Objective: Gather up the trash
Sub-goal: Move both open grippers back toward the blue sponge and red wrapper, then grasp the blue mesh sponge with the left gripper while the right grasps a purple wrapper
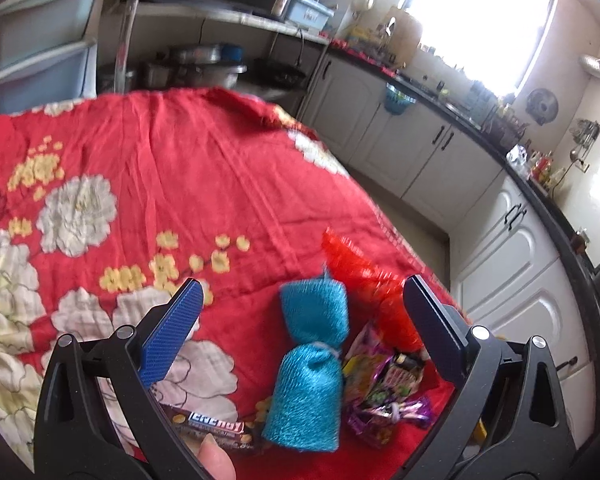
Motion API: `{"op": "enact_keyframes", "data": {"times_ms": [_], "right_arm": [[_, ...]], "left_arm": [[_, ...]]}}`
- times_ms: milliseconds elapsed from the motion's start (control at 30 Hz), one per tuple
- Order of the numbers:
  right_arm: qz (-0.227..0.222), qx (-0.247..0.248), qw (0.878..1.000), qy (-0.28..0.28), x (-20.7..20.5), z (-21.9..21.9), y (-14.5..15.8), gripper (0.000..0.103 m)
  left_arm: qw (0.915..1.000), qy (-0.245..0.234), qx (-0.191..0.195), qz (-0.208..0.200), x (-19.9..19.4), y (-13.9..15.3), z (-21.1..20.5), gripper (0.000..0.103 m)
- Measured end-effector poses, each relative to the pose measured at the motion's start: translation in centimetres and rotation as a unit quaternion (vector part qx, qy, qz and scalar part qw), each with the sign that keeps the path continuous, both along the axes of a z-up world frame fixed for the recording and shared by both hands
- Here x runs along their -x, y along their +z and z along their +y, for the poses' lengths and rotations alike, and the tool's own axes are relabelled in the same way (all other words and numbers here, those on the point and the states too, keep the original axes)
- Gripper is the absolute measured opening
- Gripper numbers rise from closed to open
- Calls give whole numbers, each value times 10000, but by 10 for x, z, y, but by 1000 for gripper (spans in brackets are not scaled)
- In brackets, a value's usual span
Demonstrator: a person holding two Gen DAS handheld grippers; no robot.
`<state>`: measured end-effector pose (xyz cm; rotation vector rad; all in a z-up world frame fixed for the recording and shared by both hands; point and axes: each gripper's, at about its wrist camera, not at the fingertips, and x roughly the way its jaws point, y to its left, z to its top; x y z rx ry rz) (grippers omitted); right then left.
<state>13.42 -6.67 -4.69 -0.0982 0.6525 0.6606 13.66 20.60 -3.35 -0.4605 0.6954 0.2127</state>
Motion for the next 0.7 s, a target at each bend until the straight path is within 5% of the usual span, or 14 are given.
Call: {"op": "enact_keyframes", "data": {"times_ms": [433, 533, 600, 700], "right_arm": [[386, 411, 9968, 571, -21, 39, -38, 70], [461, 488, 9957, 636, -28, 46, -44, 60], [538, 523, 9948, 685, -31, 49, -49, 41], [647, 466, 9938, 770, -31, 49, -52, 35]], "left_arm": [[9932, -511, 711, 765, -6, -52, 0, 65], [9918, -618, 737, 836, -5, -57, -6, 61], [9913, -683, 698, 881, -5, -60, -10, 57], [9898, -761, 706, 971, -5, -67, -15, 47]]}}
